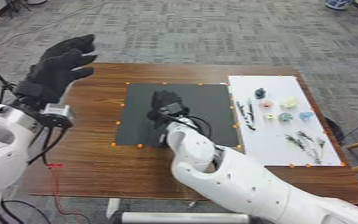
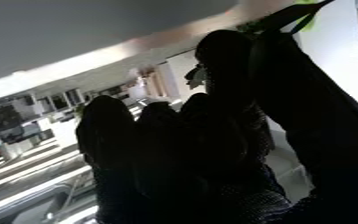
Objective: Arrange flowers
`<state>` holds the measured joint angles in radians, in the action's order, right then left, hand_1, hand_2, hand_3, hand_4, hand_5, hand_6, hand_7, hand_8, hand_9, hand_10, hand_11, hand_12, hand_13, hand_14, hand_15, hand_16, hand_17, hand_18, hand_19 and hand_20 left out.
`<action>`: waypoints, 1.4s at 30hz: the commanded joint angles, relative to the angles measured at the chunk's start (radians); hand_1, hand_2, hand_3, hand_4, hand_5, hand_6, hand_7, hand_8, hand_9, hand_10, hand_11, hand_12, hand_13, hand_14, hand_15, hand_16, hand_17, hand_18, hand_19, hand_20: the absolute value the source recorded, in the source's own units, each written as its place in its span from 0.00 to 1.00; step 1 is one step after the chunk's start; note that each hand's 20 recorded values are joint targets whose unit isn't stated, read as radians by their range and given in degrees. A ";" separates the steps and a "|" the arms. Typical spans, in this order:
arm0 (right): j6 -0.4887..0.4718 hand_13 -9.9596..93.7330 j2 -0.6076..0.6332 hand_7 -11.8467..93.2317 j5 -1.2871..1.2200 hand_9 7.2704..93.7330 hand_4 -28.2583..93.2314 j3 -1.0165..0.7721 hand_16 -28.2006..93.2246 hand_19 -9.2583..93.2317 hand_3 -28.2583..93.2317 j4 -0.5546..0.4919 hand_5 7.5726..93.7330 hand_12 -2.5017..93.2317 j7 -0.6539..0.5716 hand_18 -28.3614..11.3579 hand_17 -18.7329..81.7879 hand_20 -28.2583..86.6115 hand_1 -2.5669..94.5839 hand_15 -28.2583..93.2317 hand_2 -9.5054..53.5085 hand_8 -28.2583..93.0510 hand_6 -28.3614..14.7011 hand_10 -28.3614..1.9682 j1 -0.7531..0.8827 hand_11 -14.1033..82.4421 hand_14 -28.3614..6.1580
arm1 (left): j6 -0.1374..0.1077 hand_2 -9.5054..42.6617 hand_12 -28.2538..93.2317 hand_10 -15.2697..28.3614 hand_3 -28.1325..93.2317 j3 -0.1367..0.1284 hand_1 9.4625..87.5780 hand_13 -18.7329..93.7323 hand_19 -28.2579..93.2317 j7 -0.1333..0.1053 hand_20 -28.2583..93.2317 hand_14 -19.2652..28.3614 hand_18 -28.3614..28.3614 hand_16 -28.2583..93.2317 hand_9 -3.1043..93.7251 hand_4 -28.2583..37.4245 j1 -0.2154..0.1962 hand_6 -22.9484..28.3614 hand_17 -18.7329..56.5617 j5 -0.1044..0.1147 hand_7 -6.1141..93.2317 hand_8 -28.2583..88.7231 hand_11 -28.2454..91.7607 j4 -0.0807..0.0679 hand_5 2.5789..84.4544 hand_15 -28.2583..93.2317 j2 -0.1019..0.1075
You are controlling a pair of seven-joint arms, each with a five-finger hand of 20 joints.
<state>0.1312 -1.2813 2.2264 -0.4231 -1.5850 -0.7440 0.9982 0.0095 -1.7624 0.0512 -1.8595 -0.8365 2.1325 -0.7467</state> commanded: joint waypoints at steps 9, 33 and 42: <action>0.046 0.82 -0.080 0.60 0.004 0.82 0.12 0.067 0.65 1.00 0.91 0.086 0.81 0.66 0.000 0.15 0.68 0.82 0.46 0.94 0.00 0.45 0.64 0.63 -0.011 0.88 0.53 | 0.029 0.11 0.40 0.55 0.76 0.065 0.22 0.22 0.56 0.010 0.33 0.65 0.86 0.21 0.18 0.08 0.055 0.48 0.10 0.016 0.25 0.16 0.40 -0.024 0.22 0.57 -0.007; 0.005 0.82 -0.159 0.58 0.000 0.83 0.11 0.083 0.65 1.00 0.92 0.148 0.82 0.67 -0.036 0.15 0.68 0.82 0.45 0.93 0.00 0.46 0.65 0.64 0.012 0.87 0.52 | 0.081 0.10 0.41 0.55 0.77 0.169 0.23 0.22 0.57 0.031 0.33 0.64 0.86 0.22 0.18 0.05 0.168 0.48 0.10 0.018 0.27 0.16 0.42 -0.075 0.23 0.59 -0.021; -0.008 0.83 -0.154 0.57 0.012 0.84 0.10 0.084 0.65 1.00 0.92 0.181 0.83 0.67 -0.063 0.15 0.69 0.82 0.45 0.93 0.00 0.46 0.67 0.65 0.013 0.86 0.53 | 0.088 0.10 0.41 0.57 0.77 0.171 0.23 0.23 0.59 0.026 0.32 0.68 0.88 0.20 0.20 0.02 0.170 0.50 0.10 0.018 0.28 0.15 0.43 -0.075 0.25 0.61 -0.030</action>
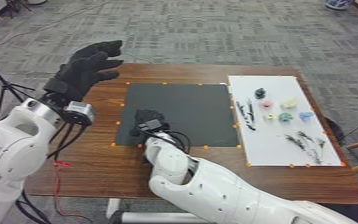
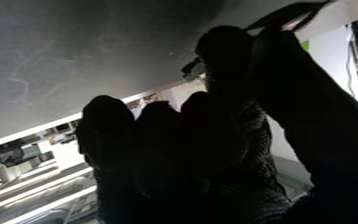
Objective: Arrange flowers
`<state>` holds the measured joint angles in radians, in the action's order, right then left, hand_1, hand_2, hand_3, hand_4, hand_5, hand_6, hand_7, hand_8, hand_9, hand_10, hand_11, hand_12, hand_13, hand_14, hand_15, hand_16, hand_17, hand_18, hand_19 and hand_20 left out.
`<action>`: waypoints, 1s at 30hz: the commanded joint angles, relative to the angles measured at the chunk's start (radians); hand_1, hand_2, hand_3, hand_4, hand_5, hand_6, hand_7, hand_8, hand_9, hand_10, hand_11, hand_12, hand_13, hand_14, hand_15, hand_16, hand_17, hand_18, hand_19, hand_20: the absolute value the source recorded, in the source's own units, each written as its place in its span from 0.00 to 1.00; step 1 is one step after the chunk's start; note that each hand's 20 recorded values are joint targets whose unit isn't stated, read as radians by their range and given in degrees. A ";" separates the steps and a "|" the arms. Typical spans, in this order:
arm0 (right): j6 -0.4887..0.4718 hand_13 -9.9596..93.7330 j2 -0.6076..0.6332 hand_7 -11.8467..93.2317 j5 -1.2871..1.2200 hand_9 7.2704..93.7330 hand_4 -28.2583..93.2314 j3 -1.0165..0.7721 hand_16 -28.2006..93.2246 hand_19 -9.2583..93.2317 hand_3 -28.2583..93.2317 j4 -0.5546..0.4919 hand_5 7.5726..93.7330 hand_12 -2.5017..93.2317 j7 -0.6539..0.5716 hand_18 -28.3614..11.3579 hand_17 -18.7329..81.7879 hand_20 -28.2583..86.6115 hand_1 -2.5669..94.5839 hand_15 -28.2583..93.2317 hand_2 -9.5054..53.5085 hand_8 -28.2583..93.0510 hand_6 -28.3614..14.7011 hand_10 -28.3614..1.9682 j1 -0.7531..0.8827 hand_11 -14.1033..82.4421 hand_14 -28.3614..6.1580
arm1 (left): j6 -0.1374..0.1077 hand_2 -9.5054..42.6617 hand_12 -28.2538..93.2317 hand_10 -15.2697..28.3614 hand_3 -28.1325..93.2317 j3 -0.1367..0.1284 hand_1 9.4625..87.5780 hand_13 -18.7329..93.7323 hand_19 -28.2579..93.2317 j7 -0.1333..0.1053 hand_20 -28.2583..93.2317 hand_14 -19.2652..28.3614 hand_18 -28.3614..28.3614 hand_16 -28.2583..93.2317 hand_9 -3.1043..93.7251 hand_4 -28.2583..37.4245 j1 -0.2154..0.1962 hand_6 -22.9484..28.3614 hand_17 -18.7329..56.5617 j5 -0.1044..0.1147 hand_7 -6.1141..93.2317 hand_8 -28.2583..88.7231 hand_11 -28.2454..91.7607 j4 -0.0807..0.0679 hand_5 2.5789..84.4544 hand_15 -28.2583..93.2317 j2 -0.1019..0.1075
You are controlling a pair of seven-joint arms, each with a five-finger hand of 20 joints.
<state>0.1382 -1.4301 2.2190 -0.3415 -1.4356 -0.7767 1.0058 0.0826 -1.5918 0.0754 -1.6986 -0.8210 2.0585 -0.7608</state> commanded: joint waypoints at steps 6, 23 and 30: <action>-0.071 0.83 -0.010 0.57 0.003 0.84 0.11 -0.030 0.65 1.00 0.92 0.035 0.83 0.68 -0.017 0.15 0.69 0.82 0.43 0.93 0.00 0.46 0.68 0.66 0.022 0.86 0.53 | 0.010 0.09 0.40 0.57 0.78 -0.002 0.23 0.23 0.59 0.003 0.32 0.68 0.87 0.20 0.20 0.02 0.005 0.49 0.10 0.005 0.28 0.15 0.43 -0.001 0.25 0.61 -0.016; -0.165 0.81 0.007 0.56 -0.023 0.82 0.10 -0.042 0.67 1.00 0.94 0.026 0.81 0.70 -0.019 0.13 0.67 0.82 0.28 0.92 0.00 0.41 0.67 0.64 0.019 0.85 0.50 | 0.008 0.09 0.40 0.59 0.78 -0.021 0.23 0.23 0.59 -0.002 0.31 0.71 0.88 0.19 0.21 0.01 -0.014 0.50 0.09 0.004 0.28 0.15 0.43 0.007 0.26 0.62 -0.019; -0.213 0.80 0.035 0.56 0.005 0.81 0.10 -0.045 0.67 1.00 0.94 0.001 0.80 0.70 -0.038 0.13 0.67 0.82 0.27 0.92 0.00 0.40 0.67 0.63 0.001 0.84 0.49 | -0.008 0.09 0.40 0.60 0.78 -0.049 0.23 0.23 0.60 -0.008 0.31 0.72 0.89 0.19 0.21 0.00 -0.045 0.50 0.09 0.003 0.28 0.15 0.43 0.021 0.26 0.63 -0.017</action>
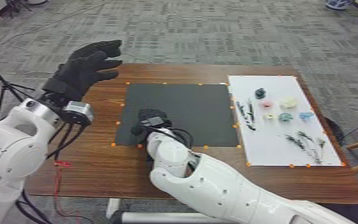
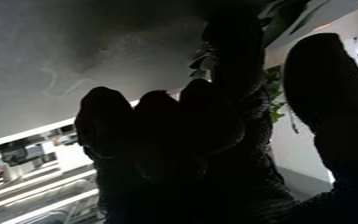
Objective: Arrange flowers
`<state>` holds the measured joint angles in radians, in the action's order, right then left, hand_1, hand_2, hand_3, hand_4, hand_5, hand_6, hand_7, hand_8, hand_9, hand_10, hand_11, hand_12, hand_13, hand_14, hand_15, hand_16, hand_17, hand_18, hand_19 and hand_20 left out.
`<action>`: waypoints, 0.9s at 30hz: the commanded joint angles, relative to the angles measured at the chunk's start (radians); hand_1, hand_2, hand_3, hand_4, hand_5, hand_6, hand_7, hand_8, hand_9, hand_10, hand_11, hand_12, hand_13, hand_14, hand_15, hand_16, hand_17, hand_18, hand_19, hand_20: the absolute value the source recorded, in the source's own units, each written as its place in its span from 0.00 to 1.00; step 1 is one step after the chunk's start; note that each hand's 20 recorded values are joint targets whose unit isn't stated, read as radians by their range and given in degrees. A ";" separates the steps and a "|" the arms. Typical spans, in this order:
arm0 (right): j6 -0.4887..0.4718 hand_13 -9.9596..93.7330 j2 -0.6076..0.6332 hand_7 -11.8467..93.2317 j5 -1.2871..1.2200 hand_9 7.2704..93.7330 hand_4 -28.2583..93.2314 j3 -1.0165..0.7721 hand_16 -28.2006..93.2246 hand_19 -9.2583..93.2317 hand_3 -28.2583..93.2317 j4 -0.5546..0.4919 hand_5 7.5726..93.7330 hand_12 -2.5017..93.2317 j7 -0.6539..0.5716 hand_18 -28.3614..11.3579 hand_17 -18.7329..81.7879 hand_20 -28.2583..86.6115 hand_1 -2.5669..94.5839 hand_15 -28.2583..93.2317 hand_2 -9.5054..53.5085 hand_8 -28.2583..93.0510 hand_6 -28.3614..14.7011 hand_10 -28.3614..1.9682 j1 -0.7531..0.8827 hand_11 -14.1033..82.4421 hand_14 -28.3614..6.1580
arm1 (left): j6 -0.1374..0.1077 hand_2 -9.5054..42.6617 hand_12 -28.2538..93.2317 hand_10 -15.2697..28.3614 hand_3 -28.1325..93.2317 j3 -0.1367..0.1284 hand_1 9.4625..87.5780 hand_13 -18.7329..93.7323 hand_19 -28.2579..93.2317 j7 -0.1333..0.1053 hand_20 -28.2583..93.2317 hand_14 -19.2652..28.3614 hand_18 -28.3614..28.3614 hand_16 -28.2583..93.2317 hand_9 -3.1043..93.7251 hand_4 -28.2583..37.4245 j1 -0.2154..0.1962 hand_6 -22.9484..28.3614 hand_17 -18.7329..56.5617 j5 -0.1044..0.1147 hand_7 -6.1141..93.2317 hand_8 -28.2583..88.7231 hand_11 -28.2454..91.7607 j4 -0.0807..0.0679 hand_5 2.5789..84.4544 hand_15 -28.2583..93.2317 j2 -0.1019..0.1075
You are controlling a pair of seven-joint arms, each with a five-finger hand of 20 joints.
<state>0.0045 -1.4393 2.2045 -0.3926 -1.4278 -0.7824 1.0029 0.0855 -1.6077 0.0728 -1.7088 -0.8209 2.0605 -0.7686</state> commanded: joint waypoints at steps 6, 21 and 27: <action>-0.105 0.80 0.120 0.60 0.020 0.80 0.10 -0.042 0.67 1.00 0.93 -0.120 0.79 0.70 -0.022 0.13 0.67 0.81 0.23 0.92 0.01 0.17 0.64 0.62 -0.026 0.83 0.49 | -0.062 0.07 0.40 0.59 0.79 -0.130 0.22 0.23 0.59 -0.032 0.30 0.70 0.86 0.19 0.22 0.00 -0.145 0.49 0.10 0.002 0.29 0.15 0.43 0.064 0.27 0.63 -0.009; 0.082 0.70 0.661 0.48 -0.028 0.67 0.03 -0.403 0.68 1.00 0.89 -0.468 0.66 0.72 -0.072 0.10 0.56 0.75 0.20 0.91 0.00 0.16 0.54 0.45 0.218 0.83 0.36 | -0.075 0.05 0.40 0.54 0.81 -0.298 0.20 0.23 0.55 -0.044 0.32 0.64 0.82 0.19 0.19 0.00 -0.352 0.46 0.11 -0.007 0.27 0.15 0.42 0.139 0.24 0.59 -0.081; 0.073 0.69 0.851 0.49 -0.015 0.67 0.02 -0.618 0.68 1.00 0.88 -0.551 0.67 0.71 -0.114 0.11 0.56 0.75 0.19 0.91 0.00 0.16 0.53 0.44 0.448 0.83 0.36 | -0.084 0.06 0.40 0.55 0.81 -0.333 0.21 0.23 0.55 -0.048 0.33 0.64 0.83 0.20 0.19 0.01 -0.397 0.47 0.11 -0.007 0.27 0.15 0.42 0.156 0.24 0.58 -0.097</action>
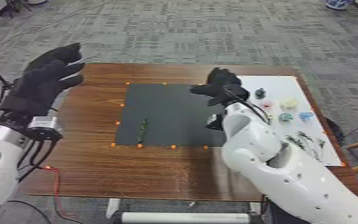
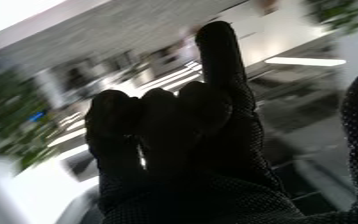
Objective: Arrange flowers
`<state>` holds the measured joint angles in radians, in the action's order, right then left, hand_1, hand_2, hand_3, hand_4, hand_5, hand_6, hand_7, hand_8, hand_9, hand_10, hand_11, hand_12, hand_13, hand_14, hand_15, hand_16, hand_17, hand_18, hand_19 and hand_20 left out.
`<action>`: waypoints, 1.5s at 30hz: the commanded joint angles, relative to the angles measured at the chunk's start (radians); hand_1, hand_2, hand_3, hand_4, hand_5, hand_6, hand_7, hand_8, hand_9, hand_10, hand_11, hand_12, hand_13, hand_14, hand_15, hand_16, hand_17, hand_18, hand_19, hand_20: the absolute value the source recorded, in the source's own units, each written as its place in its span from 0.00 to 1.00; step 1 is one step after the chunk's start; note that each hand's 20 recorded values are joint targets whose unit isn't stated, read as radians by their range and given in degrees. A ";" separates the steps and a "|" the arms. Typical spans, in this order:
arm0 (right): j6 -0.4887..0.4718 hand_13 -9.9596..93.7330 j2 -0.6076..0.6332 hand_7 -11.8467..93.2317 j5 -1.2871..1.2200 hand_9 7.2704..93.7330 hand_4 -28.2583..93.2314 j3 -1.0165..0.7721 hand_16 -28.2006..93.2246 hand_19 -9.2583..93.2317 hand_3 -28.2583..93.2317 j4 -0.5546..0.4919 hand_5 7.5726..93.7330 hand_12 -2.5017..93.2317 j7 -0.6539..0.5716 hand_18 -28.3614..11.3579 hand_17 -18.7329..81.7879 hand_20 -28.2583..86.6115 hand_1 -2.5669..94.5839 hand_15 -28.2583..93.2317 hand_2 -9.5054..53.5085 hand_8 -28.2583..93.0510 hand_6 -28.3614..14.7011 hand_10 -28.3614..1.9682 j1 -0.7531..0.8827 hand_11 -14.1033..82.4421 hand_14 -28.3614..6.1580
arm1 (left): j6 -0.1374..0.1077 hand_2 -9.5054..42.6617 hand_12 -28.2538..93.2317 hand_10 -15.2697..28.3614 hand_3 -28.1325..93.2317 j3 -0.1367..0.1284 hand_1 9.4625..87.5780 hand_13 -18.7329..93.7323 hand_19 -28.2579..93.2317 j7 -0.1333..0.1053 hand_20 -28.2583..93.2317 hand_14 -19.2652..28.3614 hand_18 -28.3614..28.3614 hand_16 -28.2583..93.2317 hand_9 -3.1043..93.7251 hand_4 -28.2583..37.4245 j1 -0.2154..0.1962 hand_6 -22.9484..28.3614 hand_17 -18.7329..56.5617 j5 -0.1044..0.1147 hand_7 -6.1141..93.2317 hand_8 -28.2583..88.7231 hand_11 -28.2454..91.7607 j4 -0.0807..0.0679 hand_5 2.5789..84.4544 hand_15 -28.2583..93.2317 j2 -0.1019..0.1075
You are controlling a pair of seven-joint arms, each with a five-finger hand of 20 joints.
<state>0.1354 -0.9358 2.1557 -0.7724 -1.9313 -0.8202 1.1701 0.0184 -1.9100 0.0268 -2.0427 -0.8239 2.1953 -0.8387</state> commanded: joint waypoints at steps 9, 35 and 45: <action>-0.126 0.70 0.416 0.50 0.052 0.68 0.03 -0.408 0.67 1.00 0.88 -0.045 0.68 0.71 -0.113 0.10 0.56 0.75 0.21 0.92 0.00 0.16 0.55 0.46 0.509 0.84 0.37 | -0.009 0.07 0.40 0.55 0.80 -0.038 0.21 0.23 0.55 0.000 0.33 0.65 0.83 0.20 0.20 0.02 -0.075 0.47 0.11 -0.003 0.27 0.16 0.42 0.026 0.25 0.58 -0.036; -0.208 0.71 0.412 0.52 0.045 0.70 0.02 -0.663 0.67 1.00 0.89 -0.094 0.70 0.70 -0.118 0.10 0.57 0.76 0.21 0.92 0.00 0.16 0.57 0.48 0.819 0.85 0.38 | -0.013 0.07 0.39 0.56 0.80 -0.061 0.21 0.23 0.55 -0.001 0.33 0.65 0.83 0.20 0.20 0.02 -0.112 0.47 0.11 -0.003 0.27 0.16 0.42 0.035 0.24 0.59 -0.044; -0.185 0.73 0.408 0.54 0.054 0.72 0.04 -0.595 0.66 1.00 0.91 -0.059 0.72 0.69 -0.110 0.11 0.59 0.77 0.32 0.92 0.02 0.31 0.60 0.52 0.792 0.85 0.41 | -0.013 0.08 0.40 0.56 0.80 -0.057 0.21 0.23 0.55 0.000 0.33 0.65 0.83 0.20 0.20 0.02 -0.107 0.47 0.11 0.000 0.27 0.16 0.42 0.032 0.24 0.59 -0.040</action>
<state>-0.0699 -0.5239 2.1926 -1.3898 -2.0093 -0.9358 1.9626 0.0127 -1.9632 0.0253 -2.1420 -0.8244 2.2231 -0.8723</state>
